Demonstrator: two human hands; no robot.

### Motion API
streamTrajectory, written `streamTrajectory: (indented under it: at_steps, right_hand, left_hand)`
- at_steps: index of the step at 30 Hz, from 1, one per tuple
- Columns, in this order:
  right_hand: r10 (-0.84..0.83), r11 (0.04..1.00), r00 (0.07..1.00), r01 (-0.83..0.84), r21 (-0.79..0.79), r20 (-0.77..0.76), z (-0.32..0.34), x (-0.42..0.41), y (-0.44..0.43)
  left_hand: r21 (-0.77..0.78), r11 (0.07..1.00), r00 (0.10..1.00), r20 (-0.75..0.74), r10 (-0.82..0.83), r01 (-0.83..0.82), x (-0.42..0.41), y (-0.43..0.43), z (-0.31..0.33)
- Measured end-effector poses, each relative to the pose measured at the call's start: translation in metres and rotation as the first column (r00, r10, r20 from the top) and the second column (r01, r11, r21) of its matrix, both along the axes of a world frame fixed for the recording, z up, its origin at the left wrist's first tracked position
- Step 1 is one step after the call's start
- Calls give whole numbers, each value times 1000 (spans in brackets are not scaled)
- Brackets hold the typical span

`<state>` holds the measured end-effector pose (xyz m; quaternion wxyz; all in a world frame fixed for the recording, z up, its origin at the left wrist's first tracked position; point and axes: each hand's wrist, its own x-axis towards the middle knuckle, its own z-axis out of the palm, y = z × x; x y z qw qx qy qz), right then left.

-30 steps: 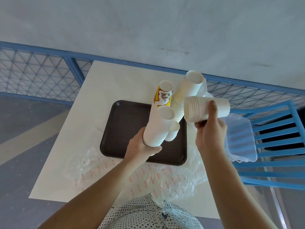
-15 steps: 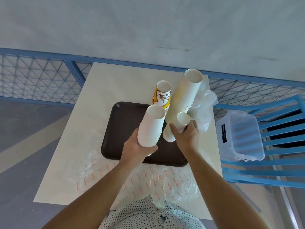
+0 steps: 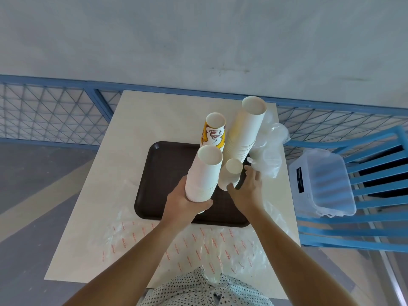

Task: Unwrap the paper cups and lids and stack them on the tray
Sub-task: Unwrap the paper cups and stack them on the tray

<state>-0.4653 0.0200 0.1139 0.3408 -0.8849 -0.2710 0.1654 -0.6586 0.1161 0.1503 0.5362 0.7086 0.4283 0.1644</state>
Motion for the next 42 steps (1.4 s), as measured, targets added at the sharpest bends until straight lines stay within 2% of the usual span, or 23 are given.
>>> streamTrajectory:
  at_steps: [3,5,7,9,11,19,26,32,42]
  right_hand:
    - [-108,982,994,110,151,-22,36,-7,-11]
    - [-117,945,992,124,302,-42,67,-15,-14]
    - [-22,896,999,32,443,-28,95,-23,-14]
    - [114,868,993,-99,487,-1,113,-31,-13]
    - [176,875,984,-158,457,2,122,-34,-10]
    - [230,901,970,-245,359,83,141,-50,2]
    - [86,945,992,-111,309,92,136,-66,13]
    - [83,942,980,-137,307,183,137,-64,18]
    - [112,938,977,-165,306,183,143,-61,19]
  left_hand:
    - [-29,1000,1000,-2,-8,8,3,-2,2]
    - [-48,999,1000,-6,-14,13,5,-4,5]
    - [-51,998,1000,-2,-30,30,7,-6,7]
    - [-59,997,999,16,-45,46,9,-7,8]
    - [-66,996,998,39,-53,55,10,-9,9]
    - [-53,997,996,69,-54,58,11,-7,20]
    - [-48,999,998,59,-13,16,13,-8,21]
    - [-34,999,999,40,-6,8,9,-6,17]
    - [3,1000,1000,16,-13,13,8,-4,13]
